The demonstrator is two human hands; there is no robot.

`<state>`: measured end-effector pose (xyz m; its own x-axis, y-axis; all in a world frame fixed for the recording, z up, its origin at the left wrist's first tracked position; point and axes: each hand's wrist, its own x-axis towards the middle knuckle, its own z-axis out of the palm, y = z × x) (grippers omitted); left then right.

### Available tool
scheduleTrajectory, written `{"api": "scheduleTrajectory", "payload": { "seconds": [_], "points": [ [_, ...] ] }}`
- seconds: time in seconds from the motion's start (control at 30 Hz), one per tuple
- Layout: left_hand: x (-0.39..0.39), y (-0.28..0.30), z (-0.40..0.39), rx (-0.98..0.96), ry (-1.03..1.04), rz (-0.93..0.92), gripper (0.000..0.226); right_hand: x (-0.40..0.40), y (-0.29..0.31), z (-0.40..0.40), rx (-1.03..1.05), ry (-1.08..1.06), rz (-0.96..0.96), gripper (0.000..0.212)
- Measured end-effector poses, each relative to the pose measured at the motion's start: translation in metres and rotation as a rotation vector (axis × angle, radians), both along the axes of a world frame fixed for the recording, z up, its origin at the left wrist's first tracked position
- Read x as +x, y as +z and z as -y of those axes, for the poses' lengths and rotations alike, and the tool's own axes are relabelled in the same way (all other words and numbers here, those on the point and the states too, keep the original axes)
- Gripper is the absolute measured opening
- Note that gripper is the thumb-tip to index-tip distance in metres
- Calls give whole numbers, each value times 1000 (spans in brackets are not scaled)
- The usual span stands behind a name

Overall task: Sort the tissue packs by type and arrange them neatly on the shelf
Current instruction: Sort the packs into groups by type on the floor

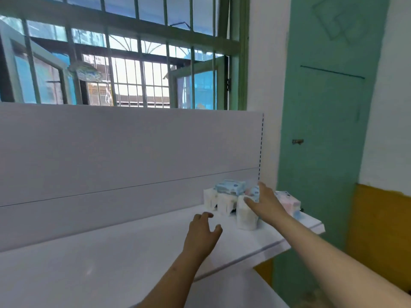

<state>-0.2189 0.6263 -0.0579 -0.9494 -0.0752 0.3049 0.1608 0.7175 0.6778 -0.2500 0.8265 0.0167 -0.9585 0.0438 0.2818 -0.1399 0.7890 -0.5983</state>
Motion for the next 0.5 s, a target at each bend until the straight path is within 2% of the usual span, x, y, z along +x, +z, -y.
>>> {"api": "scheduleTrajectory", "payload": {
  "seconds": [0.07, 0.2, 0.37, 0.5],
  "points": [
    [-32, -4, -1, 1, 0, 9, 48, -26, -19, 5, 12, 13, -29, 78],
    [-93, -9, -8, -19, -45, -5, 48, -72, -66, 13, 185, -58, -66, 92],
    [-168, -15, -29, -62, -116, -87, 55, -114, -108, 16, 39, -124, -100, 82],
    [-199, -29, -41, -98, -99, -134, 56, -122, -129, 18, -73, -133, -315, 80]
  ]
}}
